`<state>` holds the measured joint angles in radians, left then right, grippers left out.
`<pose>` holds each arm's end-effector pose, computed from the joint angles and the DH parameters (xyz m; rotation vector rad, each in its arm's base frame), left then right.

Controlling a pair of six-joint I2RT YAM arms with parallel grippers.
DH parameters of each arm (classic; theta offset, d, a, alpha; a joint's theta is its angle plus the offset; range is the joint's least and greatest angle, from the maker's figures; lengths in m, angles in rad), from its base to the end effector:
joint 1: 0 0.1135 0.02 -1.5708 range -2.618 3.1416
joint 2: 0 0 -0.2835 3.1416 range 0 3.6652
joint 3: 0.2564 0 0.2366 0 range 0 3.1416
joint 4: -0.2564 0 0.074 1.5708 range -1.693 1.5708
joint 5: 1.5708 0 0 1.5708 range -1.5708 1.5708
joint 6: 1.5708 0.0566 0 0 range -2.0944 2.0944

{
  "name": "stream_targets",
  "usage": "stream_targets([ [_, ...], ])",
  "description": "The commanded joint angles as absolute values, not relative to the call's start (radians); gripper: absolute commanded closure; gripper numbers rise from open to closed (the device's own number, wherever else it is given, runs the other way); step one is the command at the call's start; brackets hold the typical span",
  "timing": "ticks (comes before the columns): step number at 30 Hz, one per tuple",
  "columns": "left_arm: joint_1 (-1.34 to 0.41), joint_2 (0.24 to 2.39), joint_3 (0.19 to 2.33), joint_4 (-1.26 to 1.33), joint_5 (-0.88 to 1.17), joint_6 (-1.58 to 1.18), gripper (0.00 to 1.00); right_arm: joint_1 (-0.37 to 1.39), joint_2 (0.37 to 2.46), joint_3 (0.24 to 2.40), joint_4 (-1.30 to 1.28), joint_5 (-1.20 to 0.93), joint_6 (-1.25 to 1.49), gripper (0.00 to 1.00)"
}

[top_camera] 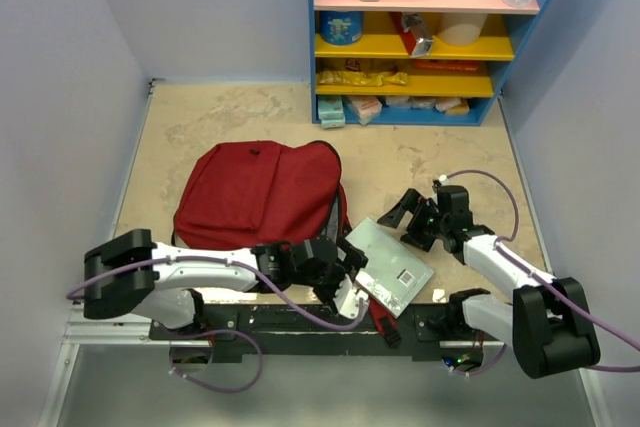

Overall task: Pack the student bag
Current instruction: Pick up the book from the center of the board.

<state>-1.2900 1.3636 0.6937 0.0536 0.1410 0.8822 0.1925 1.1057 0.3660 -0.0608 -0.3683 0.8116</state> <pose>0.0712 -0.2755 0.2207 1.9883 0.9560 -0.3833 0.1832 0.0565 0.1659 0.5796 2.4296 0.8926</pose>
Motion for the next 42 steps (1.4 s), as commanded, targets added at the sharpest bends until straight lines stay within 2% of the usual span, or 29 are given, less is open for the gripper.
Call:
stream_targets([
  [1, -1.293, 1.431, 0.647, 0.173, 0.138, 0.891, 0.01, 0.193, 1.101, 0.362, -0.069, -0.391, 0.796, 0.02],
  [18, -1.292, 1.67, 0.555, 0.583, -0.129, 1.038, 0.02, 0.193, 1.032, 0.296, -0.072, -0.488, 0.83, 0.05],
  [21, -1.29, 1.689, 0.581, 0.6, -0.161, 1.051, 0.07, 0.193, 1.029, 0.288, -0.075, -0.5, 0.825, 0.05],
  [28, -1.273, 1.588, 0.685, 0.478, -0.163, 1.045, 0.26, 0.195, 1.061, 0.316, -0.06, -0.529, 0.821, 0.05],
  [31, -1.27, 1.568, 0.704, 0.451, -0.163, 1.035, 0.32, 0.202, 1.062, 0.33, -0.063, -0.532, 0.824, 0.06],
  [36, -1.27, 1.555, 0.73, 0.443, -0.172, 1.04, 0.32, 0.256, 1.057, 0.342, -0.061, -0.523, 0.844, 0.06],
  [42, -1.269, 1.565, 0.816, 0.459, -0.189, 1.06, 0.26, 0.345, 1.086, 0.348, -0.026, -0.506, 0.888, 0.06],
])
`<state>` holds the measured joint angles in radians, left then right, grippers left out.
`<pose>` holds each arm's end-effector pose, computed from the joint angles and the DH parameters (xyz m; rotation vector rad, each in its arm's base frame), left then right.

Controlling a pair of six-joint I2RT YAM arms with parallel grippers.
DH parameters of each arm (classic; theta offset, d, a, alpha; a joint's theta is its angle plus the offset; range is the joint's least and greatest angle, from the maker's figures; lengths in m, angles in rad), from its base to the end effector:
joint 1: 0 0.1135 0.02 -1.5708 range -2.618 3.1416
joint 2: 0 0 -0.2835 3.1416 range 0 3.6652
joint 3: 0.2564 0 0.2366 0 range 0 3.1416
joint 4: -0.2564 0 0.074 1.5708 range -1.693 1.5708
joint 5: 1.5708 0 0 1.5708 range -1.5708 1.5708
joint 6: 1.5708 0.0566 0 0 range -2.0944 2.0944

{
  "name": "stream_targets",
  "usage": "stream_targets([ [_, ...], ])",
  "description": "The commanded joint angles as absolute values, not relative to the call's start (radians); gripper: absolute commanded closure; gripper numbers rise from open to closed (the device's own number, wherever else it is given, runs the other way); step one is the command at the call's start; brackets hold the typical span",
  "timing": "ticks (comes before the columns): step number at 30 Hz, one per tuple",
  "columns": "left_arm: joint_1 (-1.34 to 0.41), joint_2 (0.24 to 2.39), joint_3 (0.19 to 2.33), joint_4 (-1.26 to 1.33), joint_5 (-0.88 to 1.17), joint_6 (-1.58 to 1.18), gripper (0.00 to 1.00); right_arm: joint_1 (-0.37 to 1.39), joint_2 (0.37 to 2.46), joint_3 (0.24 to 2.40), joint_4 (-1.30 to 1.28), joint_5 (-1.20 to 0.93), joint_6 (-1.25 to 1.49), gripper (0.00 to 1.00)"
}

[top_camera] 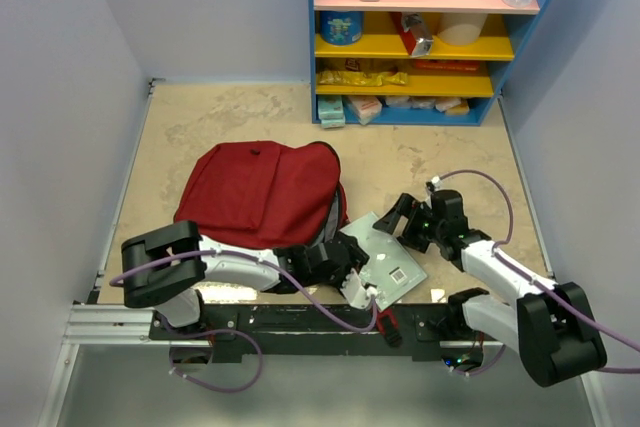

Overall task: Pack the student bag
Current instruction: Pick up the book from the center of the board.

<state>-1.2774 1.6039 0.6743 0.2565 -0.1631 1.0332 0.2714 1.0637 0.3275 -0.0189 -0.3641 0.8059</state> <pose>0.1002 -0.2997 0.1684 2.0067 0.9813 0.0501 0.1724 0.0689 0.1651 0.4607 2.4229 0.9334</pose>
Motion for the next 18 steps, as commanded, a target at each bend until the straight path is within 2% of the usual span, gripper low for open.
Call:
stream_targets([
  [1, -1.269, 1.568, 0.828, 0.451, -0.192, 1.06, 0.25, 0.351, 1.088, 0.351, -0.025, -0.506, 0.891, 0.06],
  [7, -1.261, 1.559, 0.902, 0.471, -0.206, 1.097, 0.23, 0.359, 1.085, 0.364, -0.04, -0.511, 0.888, 0.06],
  [18, -1.25, 1.52, 0.937, 0.433, -0.187, 1.095, 0.32, 0.367, 1.092, 0.388, -0.049, -0.514, 0.887, 0.06],
])
